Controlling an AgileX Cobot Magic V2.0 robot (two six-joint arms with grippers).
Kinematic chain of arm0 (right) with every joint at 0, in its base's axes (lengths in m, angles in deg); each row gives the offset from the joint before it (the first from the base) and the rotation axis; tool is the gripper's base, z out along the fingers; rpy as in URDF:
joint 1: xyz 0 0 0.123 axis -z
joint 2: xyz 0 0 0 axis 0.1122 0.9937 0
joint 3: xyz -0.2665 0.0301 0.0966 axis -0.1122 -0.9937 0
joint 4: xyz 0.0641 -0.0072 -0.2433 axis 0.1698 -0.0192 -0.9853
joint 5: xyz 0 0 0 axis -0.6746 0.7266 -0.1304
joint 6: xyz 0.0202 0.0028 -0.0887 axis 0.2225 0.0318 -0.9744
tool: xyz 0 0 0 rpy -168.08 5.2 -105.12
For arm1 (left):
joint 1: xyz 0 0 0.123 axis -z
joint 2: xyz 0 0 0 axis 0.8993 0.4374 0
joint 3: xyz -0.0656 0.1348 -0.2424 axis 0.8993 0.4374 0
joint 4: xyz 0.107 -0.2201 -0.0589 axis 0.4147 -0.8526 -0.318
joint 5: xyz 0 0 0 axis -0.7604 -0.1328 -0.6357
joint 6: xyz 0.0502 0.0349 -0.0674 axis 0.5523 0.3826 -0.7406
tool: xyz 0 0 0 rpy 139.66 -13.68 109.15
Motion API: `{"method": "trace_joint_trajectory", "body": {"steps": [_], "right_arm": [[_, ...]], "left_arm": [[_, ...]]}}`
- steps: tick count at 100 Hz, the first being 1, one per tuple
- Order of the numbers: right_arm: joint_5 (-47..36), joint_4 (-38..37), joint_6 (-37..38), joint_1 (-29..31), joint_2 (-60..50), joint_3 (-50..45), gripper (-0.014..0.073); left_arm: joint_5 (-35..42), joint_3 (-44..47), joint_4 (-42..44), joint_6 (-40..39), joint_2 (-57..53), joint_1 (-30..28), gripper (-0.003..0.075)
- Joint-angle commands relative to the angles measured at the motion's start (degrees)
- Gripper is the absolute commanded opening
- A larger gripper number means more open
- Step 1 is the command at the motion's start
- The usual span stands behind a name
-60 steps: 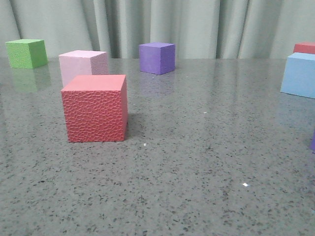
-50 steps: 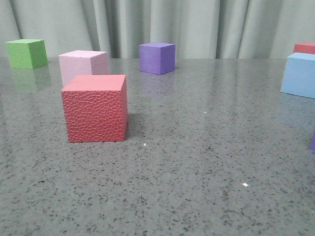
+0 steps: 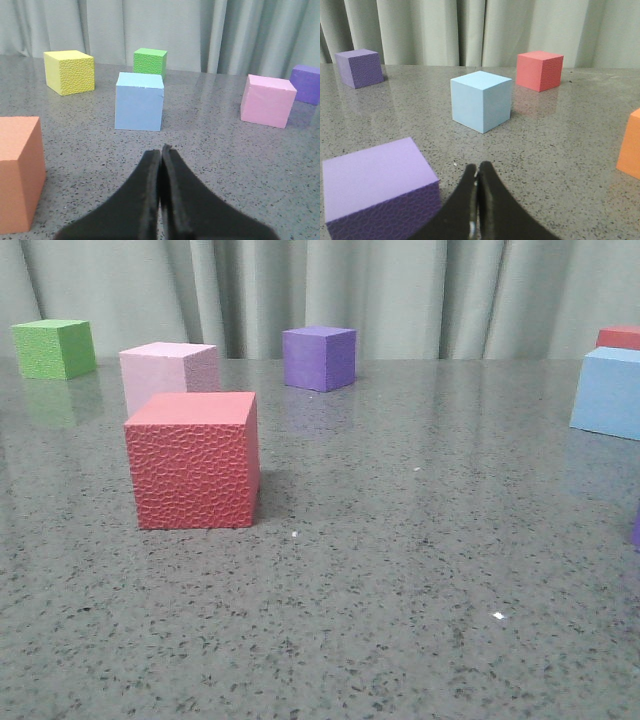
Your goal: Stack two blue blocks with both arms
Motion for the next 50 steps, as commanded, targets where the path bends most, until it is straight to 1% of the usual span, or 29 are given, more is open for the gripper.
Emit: {"method": "trace_joint_trajectory", "body": {"steps": [1,36,50], "right_arm": [[-4.94,-0.04,-0.42,0.31,-1.52,0.97,-0.0069],[-4.94,-0.04,-0.42,0.31,-1.52,0.97,-0.0069],[-7.69,0.84,-0.35,0.30,-1.52,0.97,-0.0069]], "left_arm": [[4.72,2.38,0.07,0.02,-1.78,0.03,-0.0019],[4.72,2.38,0.07,0.02,-1.78,0.03,-0.0019],[4.72,1.99,0.07,0.02,-1.78,0.03,-0.0019]]}}
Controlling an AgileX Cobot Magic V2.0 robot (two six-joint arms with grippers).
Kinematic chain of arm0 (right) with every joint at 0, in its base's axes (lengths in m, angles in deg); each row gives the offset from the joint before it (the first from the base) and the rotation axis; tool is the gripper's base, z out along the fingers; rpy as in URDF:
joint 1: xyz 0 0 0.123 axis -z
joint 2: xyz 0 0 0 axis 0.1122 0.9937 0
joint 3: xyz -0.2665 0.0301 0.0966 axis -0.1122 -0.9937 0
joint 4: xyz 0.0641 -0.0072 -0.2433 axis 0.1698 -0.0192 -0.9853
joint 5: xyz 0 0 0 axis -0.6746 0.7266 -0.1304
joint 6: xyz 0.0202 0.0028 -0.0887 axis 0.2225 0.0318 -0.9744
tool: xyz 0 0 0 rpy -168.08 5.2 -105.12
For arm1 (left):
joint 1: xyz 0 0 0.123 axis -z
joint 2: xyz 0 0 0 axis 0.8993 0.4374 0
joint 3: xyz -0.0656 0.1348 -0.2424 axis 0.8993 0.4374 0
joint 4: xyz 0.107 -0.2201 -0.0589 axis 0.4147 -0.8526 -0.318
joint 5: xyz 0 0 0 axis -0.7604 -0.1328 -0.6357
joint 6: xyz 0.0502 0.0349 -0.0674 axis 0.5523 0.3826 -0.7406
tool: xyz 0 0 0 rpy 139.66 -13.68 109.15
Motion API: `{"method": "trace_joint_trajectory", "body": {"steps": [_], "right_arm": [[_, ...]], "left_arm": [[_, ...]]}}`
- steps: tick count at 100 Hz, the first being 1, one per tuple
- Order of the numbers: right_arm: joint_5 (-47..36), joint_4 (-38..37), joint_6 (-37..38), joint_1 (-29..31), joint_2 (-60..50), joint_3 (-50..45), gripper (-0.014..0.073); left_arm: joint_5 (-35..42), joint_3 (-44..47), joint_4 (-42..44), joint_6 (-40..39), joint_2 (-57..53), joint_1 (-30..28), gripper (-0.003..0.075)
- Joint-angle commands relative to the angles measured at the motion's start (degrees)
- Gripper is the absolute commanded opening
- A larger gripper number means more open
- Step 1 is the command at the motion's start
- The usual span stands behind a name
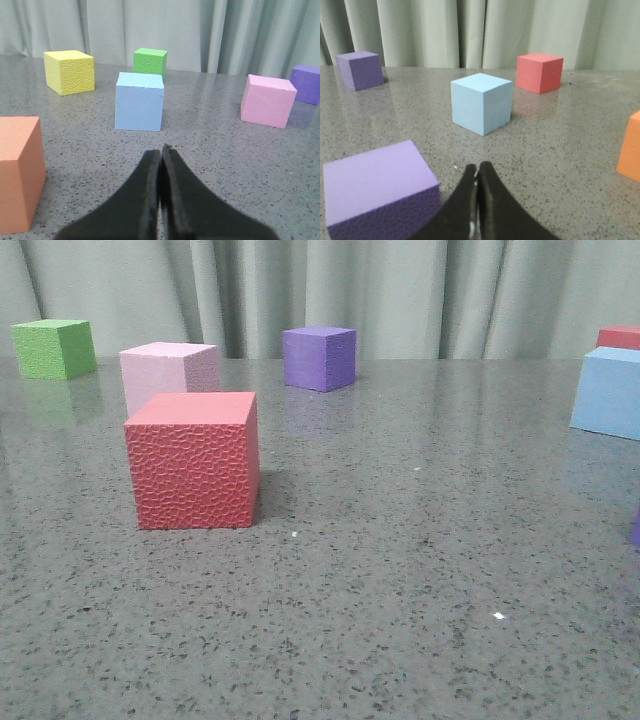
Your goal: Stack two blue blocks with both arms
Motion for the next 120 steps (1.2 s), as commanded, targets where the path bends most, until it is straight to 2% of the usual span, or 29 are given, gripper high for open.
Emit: {"method": "trace_joint_trajectory", "body": {"steps": [1,9,17,49,97,120], "right_arm": [[-6.80,1.00,-0.35,0.30,-1.52,1.06,-0.0069],[-7.94,2.89,-0.35,0.30,-1.52,1.11,-0.0069],[-8.44,4.29,-0.35,0.30,-1.52,1.44,-0.0069],[-1.43,6.85,-0.35,0.30,0.05,9.75,-0.0069],[26.66,8.32,-0.35,0.24,15.45,32.99,-0.0069],[37.92,8.45,-0.35,0.24,22.67,42.13,-0.0069]], "left_arm": [[4.45,1.98,0.07,0.02,-1.78,0.03,-0.0019],[3.42,1.20,0.07,0.02,-1.78,0.03,-0.0019],[-0.92,-0.71,-0.37,0.02,-1.78,0.03,-0.0019],[-6.03,-9.33,-4.96,0.02,3.60,0.03,-0.0019],[-24.47,-31.91,-5.05,0.02,22.13,0.03,-0.0019],[-34.13,-39.22,-5.18,0.02,28.32,0.03,-0.0019]]}}
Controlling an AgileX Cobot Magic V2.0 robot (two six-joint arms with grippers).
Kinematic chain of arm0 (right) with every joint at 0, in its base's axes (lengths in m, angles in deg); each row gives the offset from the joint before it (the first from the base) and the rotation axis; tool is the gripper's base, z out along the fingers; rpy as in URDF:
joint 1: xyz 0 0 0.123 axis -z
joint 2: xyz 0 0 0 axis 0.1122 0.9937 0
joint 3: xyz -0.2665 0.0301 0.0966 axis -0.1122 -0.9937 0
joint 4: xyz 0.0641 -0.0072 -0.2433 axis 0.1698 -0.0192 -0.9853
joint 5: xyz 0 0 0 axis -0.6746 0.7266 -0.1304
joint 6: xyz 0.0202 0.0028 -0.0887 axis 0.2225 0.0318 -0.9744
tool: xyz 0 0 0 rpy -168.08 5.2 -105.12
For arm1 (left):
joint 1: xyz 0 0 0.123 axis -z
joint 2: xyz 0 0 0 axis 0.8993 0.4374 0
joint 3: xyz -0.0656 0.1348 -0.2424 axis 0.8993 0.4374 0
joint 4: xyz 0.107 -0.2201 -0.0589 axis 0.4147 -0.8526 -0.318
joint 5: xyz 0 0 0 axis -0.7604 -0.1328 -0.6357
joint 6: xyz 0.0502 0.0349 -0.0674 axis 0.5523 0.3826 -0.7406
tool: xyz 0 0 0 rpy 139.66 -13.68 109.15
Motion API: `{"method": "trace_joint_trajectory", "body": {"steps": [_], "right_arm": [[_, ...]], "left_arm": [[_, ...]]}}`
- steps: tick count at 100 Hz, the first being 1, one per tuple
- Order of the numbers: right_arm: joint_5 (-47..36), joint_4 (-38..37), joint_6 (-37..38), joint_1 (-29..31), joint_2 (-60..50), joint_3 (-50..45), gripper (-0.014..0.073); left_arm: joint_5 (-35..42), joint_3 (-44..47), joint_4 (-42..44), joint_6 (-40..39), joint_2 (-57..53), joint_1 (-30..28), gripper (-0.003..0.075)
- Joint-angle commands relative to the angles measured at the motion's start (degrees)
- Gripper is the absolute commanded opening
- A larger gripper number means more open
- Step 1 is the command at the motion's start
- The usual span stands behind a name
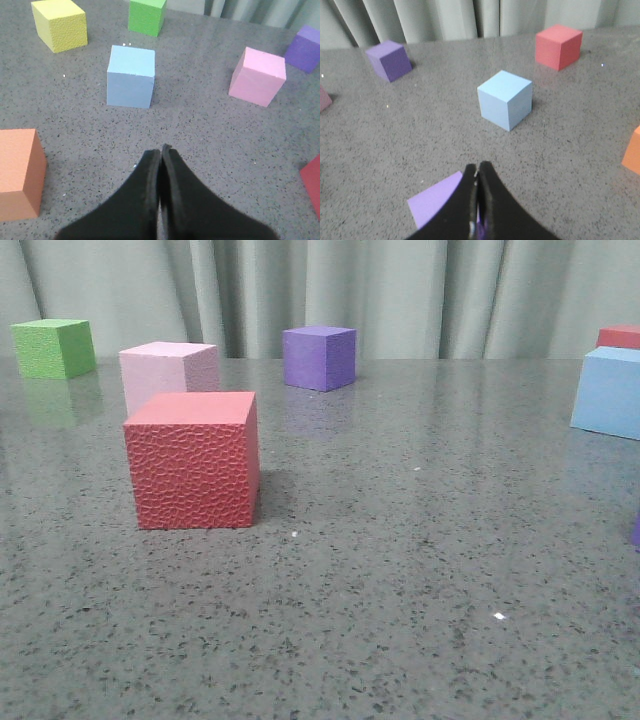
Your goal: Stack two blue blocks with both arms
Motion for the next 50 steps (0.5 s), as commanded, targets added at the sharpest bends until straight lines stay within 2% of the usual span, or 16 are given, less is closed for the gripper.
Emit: {"method": "trace_joint_trajectory", "body": {"steps": [1,17,50], "right_arm": [[0.27,0.52,-0.35,0.24,3.34,4.37,-0.0069],[1.36,1.71,-0.35,0.24,5.04,5.39,-0.0069],[0.98,2.36,-0.35,0.24,5.04,5.39,-0.0069]], "left_arm": [[-0.62,-4.32,-0.66,0.02,2.73,0.03,-0.0019],[-3.45,-5.26,-0.66,0.02,3.97,0.03,-0.0019],[-4.02,-5.26,-0.66,0.02,3.97,0.03,-0.0019]]}}
